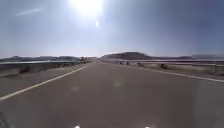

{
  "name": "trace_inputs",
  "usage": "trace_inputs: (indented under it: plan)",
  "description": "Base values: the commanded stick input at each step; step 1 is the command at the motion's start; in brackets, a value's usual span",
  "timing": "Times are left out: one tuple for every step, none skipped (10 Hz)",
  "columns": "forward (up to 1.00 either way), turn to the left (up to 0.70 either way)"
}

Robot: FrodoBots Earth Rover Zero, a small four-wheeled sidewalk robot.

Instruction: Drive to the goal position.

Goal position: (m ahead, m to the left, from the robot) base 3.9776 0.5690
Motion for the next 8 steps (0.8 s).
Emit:
trace_inputs:
  plan:
    - [1.00,0.00]
    - [1.00,0.00]
    - [1.00,0.00]
    - [1.00,0.00]
    - [1.00,0.00]
    - [1.00,0.00]
    - [1.00,0.00]
    - [1.00,0.00]
